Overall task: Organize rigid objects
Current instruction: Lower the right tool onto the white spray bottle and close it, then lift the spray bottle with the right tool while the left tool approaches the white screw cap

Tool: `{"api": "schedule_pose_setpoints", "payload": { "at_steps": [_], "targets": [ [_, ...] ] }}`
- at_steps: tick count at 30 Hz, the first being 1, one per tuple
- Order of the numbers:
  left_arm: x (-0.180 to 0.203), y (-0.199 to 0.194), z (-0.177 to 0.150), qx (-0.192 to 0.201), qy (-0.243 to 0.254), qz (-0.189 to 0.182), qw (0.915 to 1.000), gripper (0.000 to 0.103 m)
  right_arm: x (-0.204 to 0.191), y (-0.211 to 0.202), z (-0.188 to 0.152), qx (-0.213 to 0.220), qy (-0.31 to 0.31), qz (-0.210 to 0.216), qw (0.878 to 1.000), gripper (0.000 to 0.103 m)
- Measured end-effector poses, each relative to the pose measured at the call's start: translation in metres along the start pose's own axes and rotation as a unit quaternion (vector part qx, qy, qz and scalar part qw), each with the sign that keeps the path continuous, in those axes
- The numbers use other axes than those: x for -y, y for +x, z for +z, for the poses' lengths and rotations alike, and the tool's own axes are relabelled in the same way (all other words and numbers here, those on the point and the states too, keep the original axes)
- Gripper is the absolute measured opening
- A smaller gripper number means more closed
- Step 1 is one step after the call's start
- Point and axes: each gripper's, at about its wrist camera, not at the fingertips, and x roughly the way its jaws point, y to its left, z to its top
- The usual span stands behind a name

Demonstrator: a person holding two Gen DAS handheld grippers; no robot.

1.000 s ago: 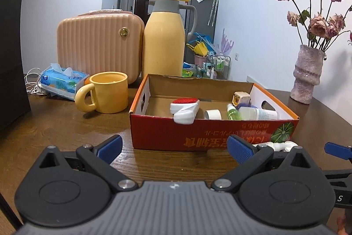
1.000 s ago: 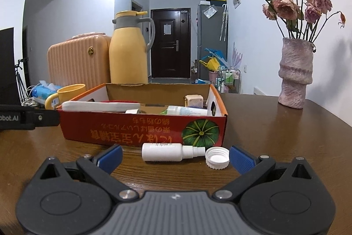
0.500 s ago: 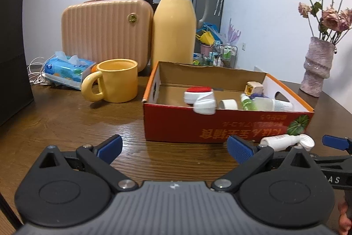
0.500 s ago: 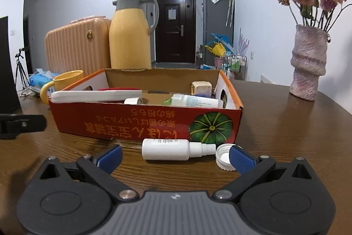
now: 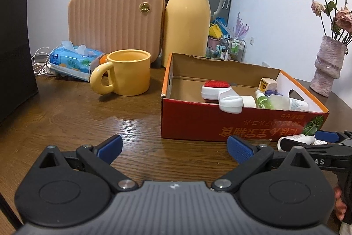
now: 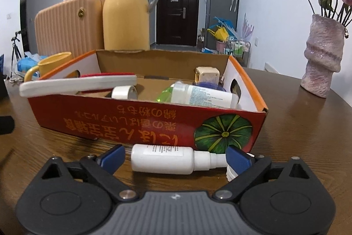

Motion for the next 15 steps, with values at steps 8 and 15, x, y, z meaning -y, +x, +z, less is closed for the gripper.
{"api": "schedule_pose_setpoints", "payload": {
  "at_steps": [8,15],
  "targets": [
    [0.000,-0.003,0.000,0.001,0.002,-0.007,1.0000,0.103,-0.003,0.014,0.004,-0.027,-0.010,0.003,1.000,0.084],
    [0.000,-0.004,0.001,0.000,0.000,-0.007,1.0000,0.103,-0.006,0.009,0.001,-0.021,-0.013,0.015,1.000,0.079]
  ]
}}
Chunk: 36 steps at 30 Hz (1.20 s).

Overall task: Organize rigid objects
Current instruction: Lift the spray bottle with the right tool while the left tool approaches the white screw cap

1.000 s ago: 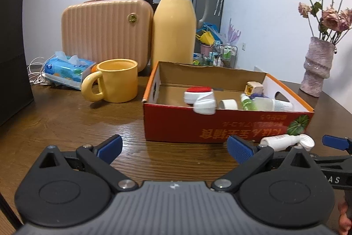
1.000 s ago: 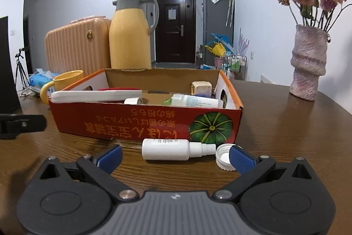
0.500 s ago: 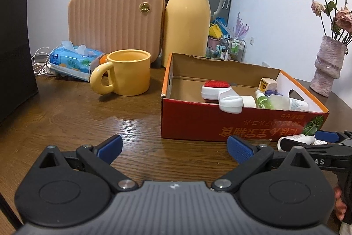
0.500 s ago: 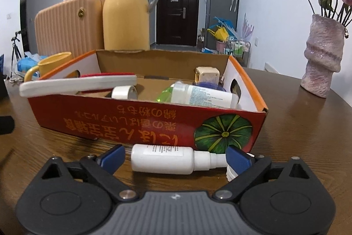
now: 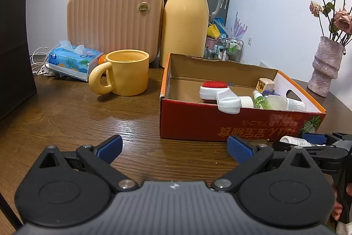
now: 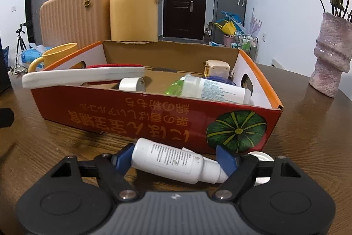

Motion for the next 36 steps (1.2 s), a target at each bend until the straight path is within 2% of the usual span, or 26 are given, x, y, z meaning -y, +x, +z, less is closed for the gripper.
{"api": "schedule_pose_setpoints", "payload": {
  "at_steps": [17,28,36],
  "targets": [
    [0.002,-0.004,0.000,0.009,-0.001,-0.002,1.0000,0.103,-0.010,-0.035,-0.007,0.053,-0.012,0.002,0.999,0.079],
    [0.031,-0.011,-0.004,0.021,0.027,-0.005,0.9994,0.103,0.007,-0.053,-0.010,0.075,0.002,-0.003,0.997,0.079],
    [0.062,-0.007,-0.008,0.012,0.036,-0.009,0.9992,0.103,0.035,-0.064,-0.014,0.086,0.018,-0.011,0.996,0.079]
  ]
}}
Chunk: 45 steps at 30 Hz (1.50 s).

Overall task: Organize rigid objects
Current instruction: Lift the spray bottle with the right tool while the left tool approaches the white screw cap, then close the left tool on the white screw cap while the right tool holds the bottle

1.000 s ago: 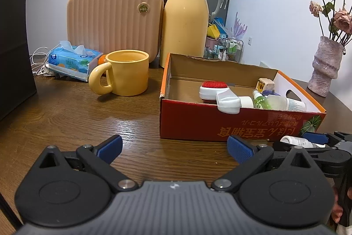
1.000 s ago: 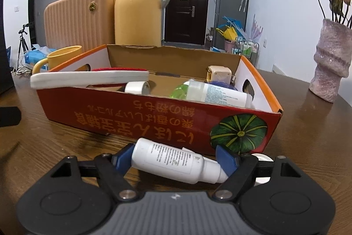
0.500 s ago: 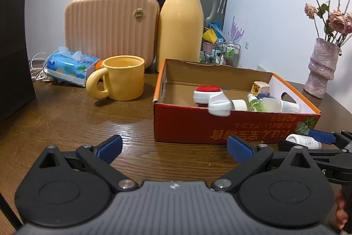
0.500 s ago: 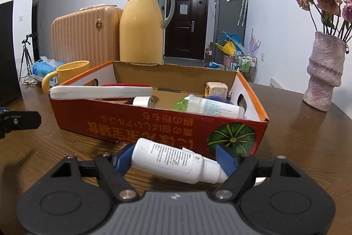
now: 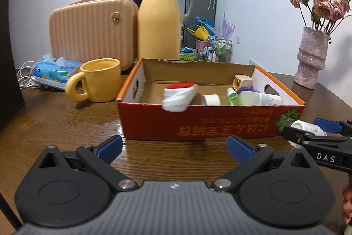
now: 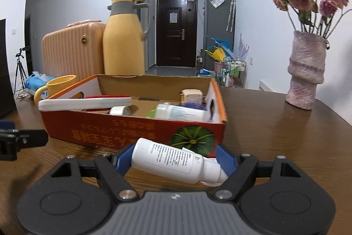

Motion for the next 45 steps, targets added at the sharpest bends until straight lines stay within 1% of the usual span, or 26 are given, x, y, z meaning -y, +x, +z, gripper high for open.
{"api": "schedule_pose_setpoints", "payload": {
  "at_steps": [15,24,36,40,45],
  "targets": [
    [0.067,0.018,-0.002,-0.025,0.013,-0.019,0.9994,0.103,0.067,-0.011,-0.002,0.012,0.029,-0.030,0.999,0.079],
    [0.116,0.032,-0.006,-0.041,0.036,-0.032,0.9980,0.103,0.102,-0.010,-0.002,0.014,0.038,-0.044,0.998,0.079],
    [0.169,0.059,-0.008,-0.066,0.058,-0.045,0.9951,0.103,0.145,0.000,-0.001,0.011,0.041,-0.063,0.997,0.079],
    [0.186,0.067,-0.008,-0.070,0.067,-0.046,0.9943,0.103,0.157,0.001,-0.001,0.012,0.043,-0.071,0.996,0.079],
    [0.201,0.080,-0.008,-0.083,0.072,-0.036,0.9933,0.103,0.172,0.000,0.000,0.016,0.048,-0.079,0.996,0.079]
  ]
}}
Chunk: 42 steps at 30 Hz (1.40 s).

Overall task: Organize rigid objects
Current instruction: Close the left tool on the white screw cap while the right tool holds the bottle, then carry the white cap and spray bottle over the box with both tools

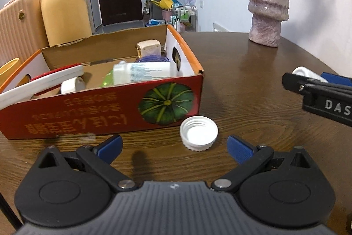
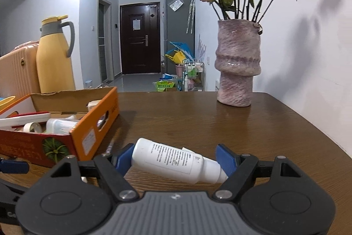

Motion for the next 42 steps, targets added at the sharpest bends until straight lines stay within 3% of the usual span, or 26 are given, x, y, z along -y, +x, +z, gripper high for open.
{"api": "schedule_pose_setpoints", "payload": {
  "at_steps": [9,14,16,17,42],
  "targets": [
    [0.012,0.016,0.006,-0.020,-0.021,0.023,0.9993,0.100,0.013,0.002,0.002,0.007,0.001,-0.005,1.000,0.079],
    [0.011,0.021,0.007,-0.026,-0.039,0.026,0.9985,0.074,0.011,-0.001,0.003,0.012,-0.004,-0.003,1.000,0.079],
    [0.009,0.019,0.008,-0.019,-0.043,0.021,0.9987,0.047,0.010,-0.003,0.002,0.012,-0.005,-0.003,1.000,0.079],
    [0.008,0.017,0.008,-0.017,-0.044,0.017,0.9987,0.040,0.010,-0.003,0.001,0.012,-0.006,-0.003,1.000,0.079],
    [-0.029,-0.038,-0.011,0.025,-0.061,0.001,0.9978,0.040,-0.030,-0.031,-0.011,0.042,-0.025,0.004,0.999,0.079]
  ]
}}
